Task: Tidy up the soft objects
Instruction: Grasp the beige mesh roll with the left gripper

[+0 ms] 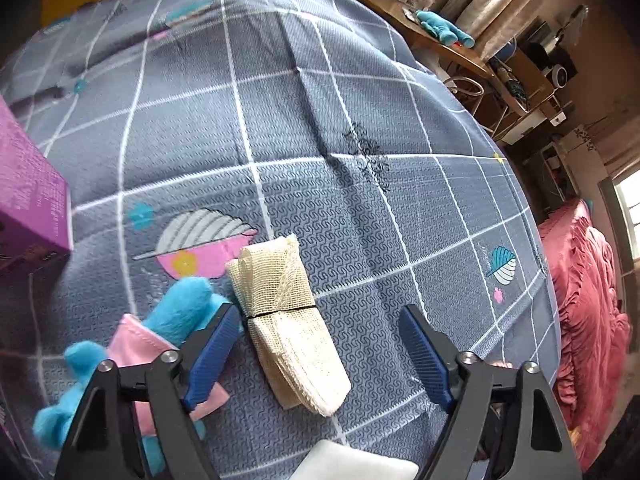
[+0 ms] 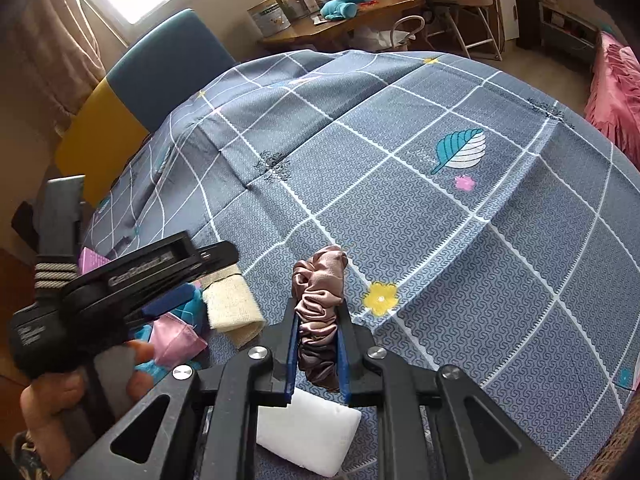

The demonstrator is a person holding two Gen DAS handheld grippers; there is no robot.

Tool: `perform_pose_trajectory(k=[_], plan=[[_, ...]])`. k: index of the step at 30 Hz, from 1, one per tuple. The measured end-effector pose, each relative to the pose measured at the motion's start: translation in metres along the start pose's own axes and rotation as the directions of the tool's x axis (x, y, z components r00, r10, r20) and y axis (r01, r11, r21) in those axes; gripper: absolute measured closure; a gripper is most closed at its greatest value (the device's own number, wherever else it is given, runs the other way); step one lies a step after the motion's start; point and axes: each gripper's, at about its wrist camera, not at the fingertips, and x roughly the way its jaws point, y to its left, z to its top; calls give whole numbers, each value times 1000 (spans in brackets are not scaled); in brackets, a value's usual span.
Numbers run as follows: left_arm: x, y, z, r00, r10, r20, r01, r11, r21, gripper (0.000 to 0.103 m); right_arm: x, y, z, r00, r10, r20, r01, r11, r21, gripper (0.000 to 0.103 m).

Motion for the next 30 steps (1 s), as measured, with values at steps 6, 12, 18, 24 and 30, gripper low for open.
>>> perform_pose_trajectory(k=[6, 12, 18, 24, 30], plan=[[13, 4, 2, 999, 46, -2, -46, 999, -7, 20, -2, 0, 0, 1000, 23, -3, -23, 1000, 0, 87], [22, 3, 0, 996, 85, -33, -85, 996, 9, 21, -3, 1, 0, 999, 32, -4, -32, 999, -9, 87], [25, 0, 0, 977, 212, -33, -211, 977, 15, 58, -2, 2, 1, 1000, 26, -8, -26, 999, -20, 87], [-9, 1, -8, 968, 235, 86, -242, 968, 72, 63, 0, 4, 1, 1000, 10, -9, -10, 999, -30, 87], [-87, -2, -41, 956, 138, 260, -184, 970, 161, 61, 1, 11, 0, 1000, 14, -12, -14, 998, -65, 87]])
